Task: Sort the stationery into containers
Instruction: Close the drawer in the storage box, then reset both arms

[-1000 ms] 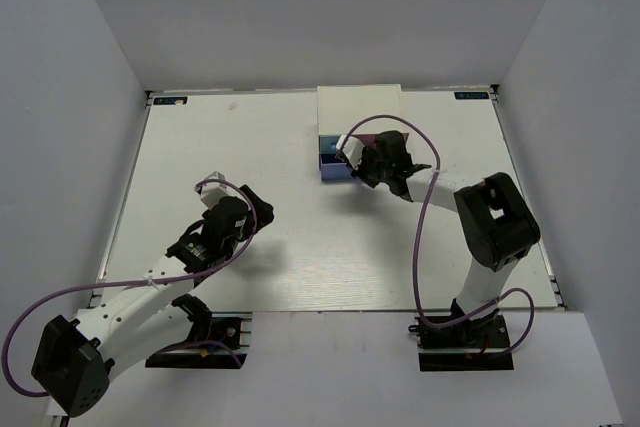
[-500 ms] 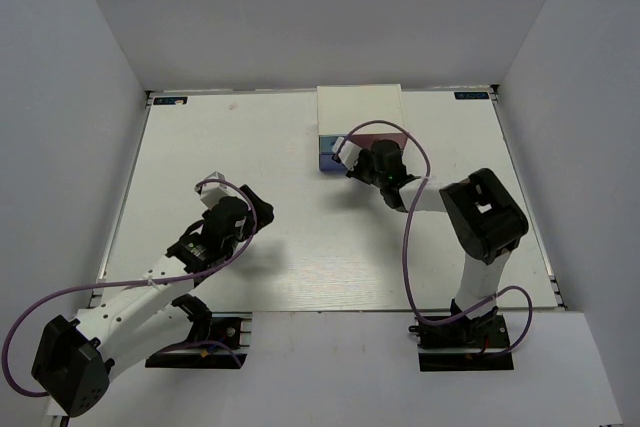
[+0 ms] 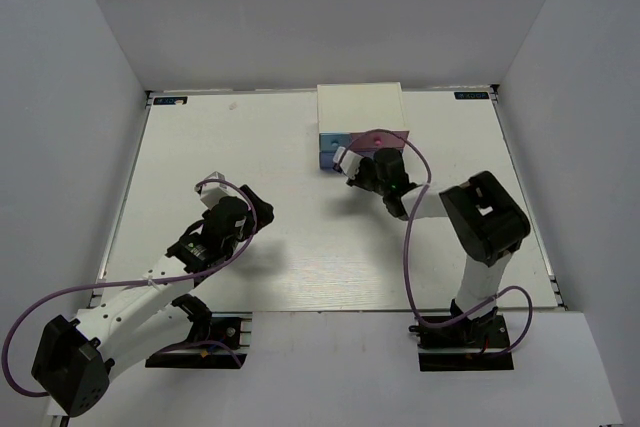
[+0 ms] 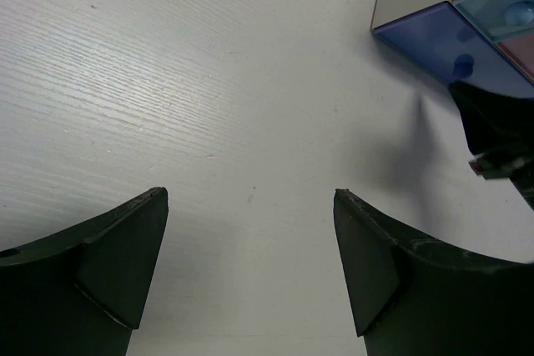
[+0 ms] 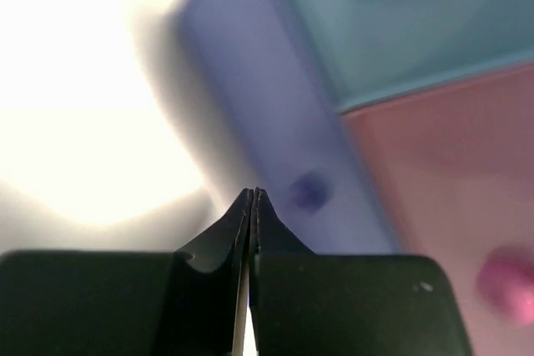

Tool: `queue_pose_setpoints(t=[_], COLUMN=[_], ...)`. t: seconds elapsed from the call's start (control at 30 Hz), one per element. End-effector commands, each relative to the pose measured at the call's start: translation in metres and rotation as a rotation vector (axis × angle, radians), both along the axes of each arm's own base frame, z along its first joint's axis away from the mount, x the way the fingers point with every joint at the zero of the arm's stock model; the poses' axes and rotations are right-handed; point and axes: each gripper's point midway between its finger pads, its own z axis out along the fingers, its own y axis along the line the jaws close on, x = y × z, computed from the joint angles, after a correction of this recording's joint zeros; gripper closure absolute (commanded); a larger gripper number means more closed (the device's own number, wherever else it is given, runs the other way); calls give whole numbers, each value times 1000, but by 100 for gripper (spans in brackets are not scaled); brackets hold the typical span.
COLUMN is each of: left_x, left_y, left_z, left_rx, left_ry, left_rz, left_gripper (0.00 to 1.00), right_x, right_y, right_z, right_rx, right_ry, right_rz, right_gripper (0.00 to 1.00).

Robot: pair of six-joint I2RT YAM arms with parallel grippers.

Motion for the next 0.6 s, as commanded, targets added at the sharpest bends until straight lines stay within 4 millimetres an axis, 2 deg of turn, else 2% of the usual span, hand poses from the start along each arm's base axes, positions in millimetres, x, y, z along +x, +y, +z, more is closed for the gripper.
queue_pose_setpoints(t=[0.0,0.03,0.07,0.1,0.13,0.17,0.2,0.23,0.27,0.3,0.33,0.4,0.43,0.57], left_x=[2,2,2,2,2,2,2,2,2,2,2,3,2,2], left_y=[2,2,2,2,2,2,2,2,2,2,2,1,-1,-1], left_z=[3,3,3,3,3,3,3,1,1,1,1,3,3,3], left_rx=[6,6,6,6,6,6,6,11,11,11,11,6,1,1], left_ry=[-10,-10,-10,-10,-10,-10,-10,-3,-3,-3,-3,-10,-7,-7], left_rz=[4,4,4,4,4,4,4,4,4,4,4,4,-4,-4], left_gripper=[10,10,10,10,10,10,10,10,10,10,10,10,10,10], right_x=[-45,-65,-88,-96,-106,-107,-112,-110,-102,-94,-93,-83,-86,-81], right_y=[24,21,36,38,42,44,46,47,47,46,43,44,41,38], right_z=[38,21,34,39,38,41,39,40,44,45,43,57,55,69], right_rx=[108,89,144,193,214,238,309,320,342,393,392,420,429,459], right_ry=[37,125,157,217,287,320,441,491,513,570,595,596,635,619], right_rz=[248,285,415,415,424,410,338,290,248,135,93,53,22,-23], right_gripper=[100,100,88,78,61,10,9,9,9,9,9,9,9,9])
